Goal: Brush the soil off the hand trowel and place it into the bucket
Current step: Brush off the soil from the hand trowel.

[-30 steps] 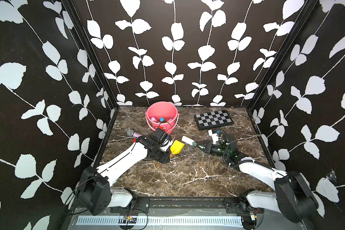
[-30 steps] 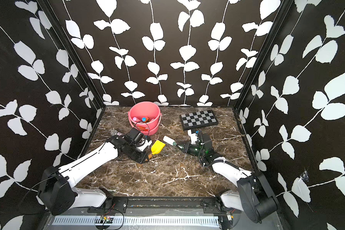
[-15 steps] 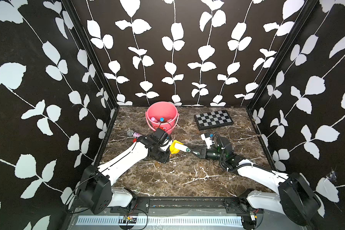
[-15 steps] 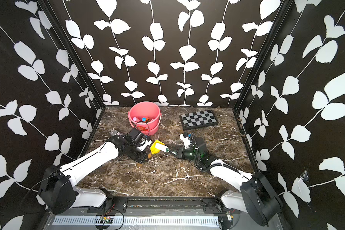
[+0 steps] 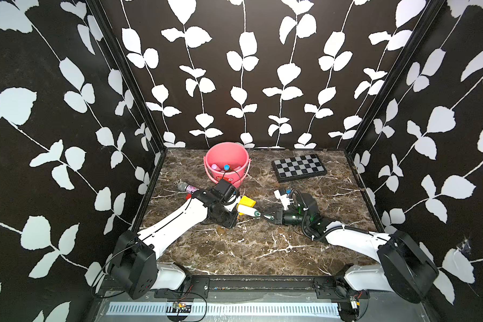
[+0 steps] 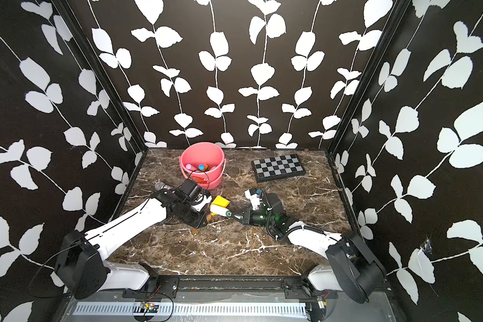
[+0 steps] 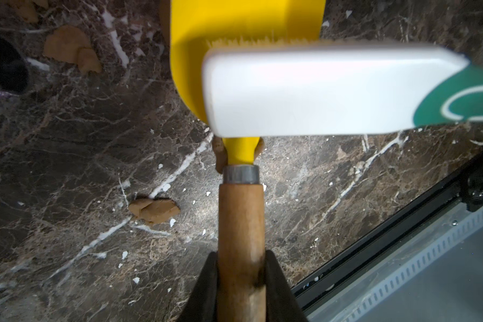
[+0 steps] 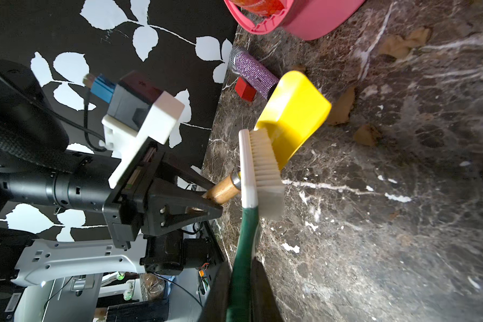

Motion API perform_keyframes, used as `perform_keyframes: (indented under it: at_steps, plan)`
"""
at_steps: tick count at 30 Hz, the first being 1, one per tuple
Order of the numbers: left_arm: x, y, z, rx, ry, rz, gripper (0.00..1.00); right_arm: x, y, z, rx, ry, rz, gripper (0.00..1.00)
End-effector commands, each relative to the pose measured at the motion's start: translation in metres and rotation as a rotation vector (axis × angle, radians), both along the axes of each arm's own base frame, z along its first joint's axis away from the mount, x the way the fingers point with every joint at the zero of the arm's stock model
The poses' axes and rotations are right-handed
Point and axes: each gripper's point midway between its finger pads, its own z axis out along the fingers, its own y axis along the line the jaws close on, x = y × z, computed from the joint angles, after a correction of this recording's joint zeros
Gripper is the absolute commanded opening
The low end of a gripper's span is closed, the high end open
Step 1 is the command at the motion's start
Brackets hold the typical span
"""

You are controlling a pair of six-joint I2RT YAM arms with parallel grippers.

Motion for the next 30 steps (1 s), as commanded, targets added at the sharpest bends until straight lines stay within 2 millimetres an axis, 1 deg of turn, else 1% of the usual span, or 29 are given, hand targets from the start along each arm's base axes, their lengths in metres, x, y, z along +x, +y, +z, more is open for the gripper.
perform_keyframes:
  at_steps: [1,4,6,8,10,12,15,18,22,23,26,30]
  plan:
    - [0.004,-0.007,0.014,-0.048,-0.047,-0.018,0.0,0.028,-0.031,-0.004,-0.052,-0.002,-0.133,0.0]
    - [0.001,-0.008,0.015,-0.062,-0.042,-0.027,0.0,0.043,-0.053,0.001,-0.078,-0.029,-0.201,0.0]
    - [-0.001,-0.005,0.015,-0.054,-0.038,-0.028,0.0,0.047,-0.059,0.012,-0.07,-0.065,-0.216,0.0]
    - [-0.002,0.0,0.013,-0.047,-0.029,-0.022,0.0,0.046,-0.064,0.024,-0.093,-0.124,-0.212,0.0]
    - [-0.002,0.005,0.012,-0.051,-0.01,-0.004,0.0,0.041,-0.071,0.031,-0.188,-0.205,-0.188,0.0]
    - [-0.003,0.009,0.013,-0.078,0.01,0.02,0.0,0.033,-0.077,0.032,-0.312,-0.3,-0.151,0.0]
    - [-0.004,0.012,0.017,-0.139,0.054,0.059,0.0,0.015,-0.081,0.024,-0.538,-0.437,-0.055,0.0]
    - [-0.003,0.018,0.021,-0.22,0.108,0.124,0.0,-0.002,-0.071,0.017,-0.676,-0.556,0.069,0.0]
    - [0.005,0.028,0.028,-0.343,0.163,0.256,0.0,-0.018,-0.05,0.015,-0.782,-0.708,0.193,0.0]
    - [0.005,0.026,0.032,-0.387,0.181,0.278,0.0,-0.022,-0.043,0.016,-0.802,-0.752,0.226,0.0]
    - [0.007,0.026,0.034,-0.463,0.207,0.371,0.0,-0.041,-0.016,0.019,-0.838,-0.927,0.357,0.0]
    - [0.005,0.012,0.028,-0.617,0.299,0.484,0.0,-0.065,0.03,0.021,-0.78,-1.138,0.514,0.0]
